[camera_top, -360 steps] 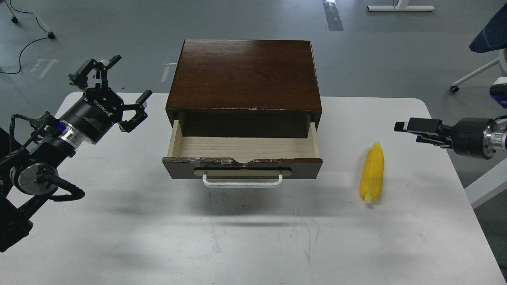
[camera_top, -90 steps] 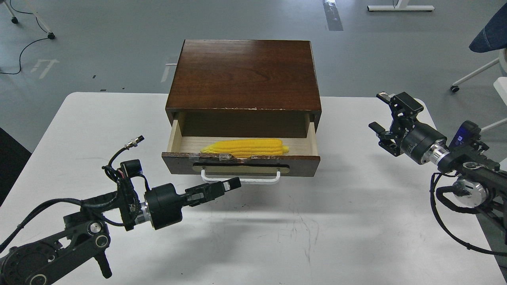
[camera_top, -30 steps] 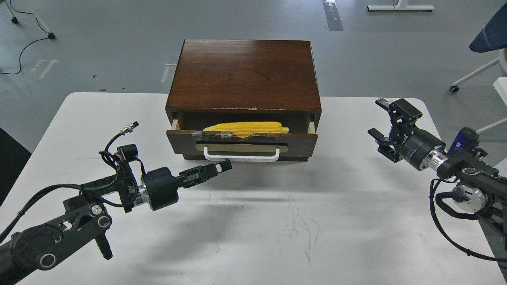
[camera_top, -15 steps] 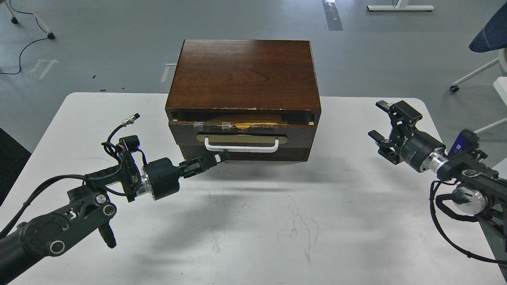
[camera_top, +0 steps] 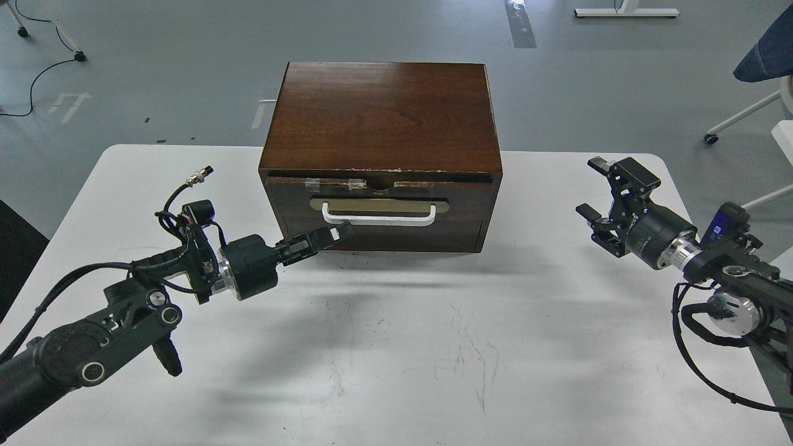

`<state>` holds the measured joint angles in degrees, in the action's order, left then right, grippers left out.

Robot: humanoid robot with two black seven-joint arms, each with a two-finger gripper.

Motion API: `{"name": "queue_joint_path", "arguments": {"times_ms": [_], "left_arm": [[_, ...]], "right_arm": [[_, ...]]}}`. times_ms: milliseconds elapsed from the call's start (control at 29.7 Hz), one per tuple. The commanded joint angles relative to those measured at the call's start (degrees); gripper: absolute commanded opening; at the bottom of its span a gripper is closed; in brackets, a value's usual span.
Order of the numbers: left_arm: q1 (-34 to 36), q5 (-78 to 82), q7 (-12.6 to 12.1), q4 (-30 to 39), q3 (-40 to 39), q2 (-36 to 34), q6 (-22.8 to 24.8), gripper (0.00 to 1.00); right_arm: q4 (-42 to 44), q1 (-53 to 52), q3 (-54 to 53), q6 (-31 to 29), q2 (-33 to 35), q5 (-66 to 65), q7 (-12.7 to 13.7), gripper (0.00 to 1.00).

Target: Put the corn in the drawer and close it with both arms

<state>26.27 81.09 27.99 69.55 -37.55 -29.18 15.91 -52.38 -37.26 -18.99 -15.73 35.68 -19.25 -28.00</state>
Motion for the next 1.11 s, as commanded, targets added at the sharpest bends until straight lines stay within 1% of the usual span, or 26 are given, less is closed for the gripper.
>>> {"name": "queue_joint_path", "arguments": {"times_ms": [0,337,471,538,639,673,707,740,774,841,909,1077], "left_arm": [[0.71,-1.02,0.01,-0.46,-0.07,0.00,-0.09,0.00],[0.98,-1.11,0.01,-0.47,0.37,0.00,-0.44,0.00],[0.98,-1.73,0.01,-0.03,1.08,-0.09,0.17,0.00],[0.54,-2.25,0.01,0.68,1.16,-0.35,0.44,0.00],[-0.51,-3.75,0.01,4.53,1.08,-1.58,2.72,0.00],[-0.87,-4.45,0.01,5.50,1.08,-2.02,3.42,0.06],[-1.74,-6.54,0.01,7.60,0.99,-3.07,4.73,0.40],[-2.18,-8.04,0.01,8.75,0.81,-3.60,5.18,0.66],[-2.80,-11.19,0.01,11.11,0.46,-4.65,5.44,1.00],[-3.41,-16.11,0.01,13.76,0.20,-6.23,5.45,1.00],[-3.85,-21.73,0.01,14.74,-0.41,-7.72,5.36,1.00],[-4.82,-35.99,0.01,13.86,-4.10,-9.22,4.83,1.00]], "right_arm": [[0.00,0.08,0.01,0.00,0.00,0.00,0.00,1.00],[0.00,0.44,-0.08,-0.09,0.00,0.00,0.00,1.00],[0.00,0.44,-0.17,0.00,0.00,0.00,0.00,1.00],[0.00,0.44,-0.34,0.00,0.00,0.00,0.00,1.00],[0.00,0.44,-0.52,0.00,0.00,0.00,0.00,1.00],[0.00,0.44,-0.61,0.00,0.00,0.00,0.00,1.00],[0.00,0.35,-0.69,0.00,0.09,0.00,0.00,1.00],[0.00,0.44,-0.69,-0.09,0.09,0.00,0.00,1.00],[0.00,0.44,-0.69,0.00,0.09,0.00,0.00,1.00],[0.26,0.44,-0.69,0.00,0.09,0.00,0.00,1.00],[0.52,0.44,-0.78,0.00,0.09,0.00,0.00,1.00],[0.53,0.44,-1.22,0.97,0.26,0.09,0.00,1.00]]}}
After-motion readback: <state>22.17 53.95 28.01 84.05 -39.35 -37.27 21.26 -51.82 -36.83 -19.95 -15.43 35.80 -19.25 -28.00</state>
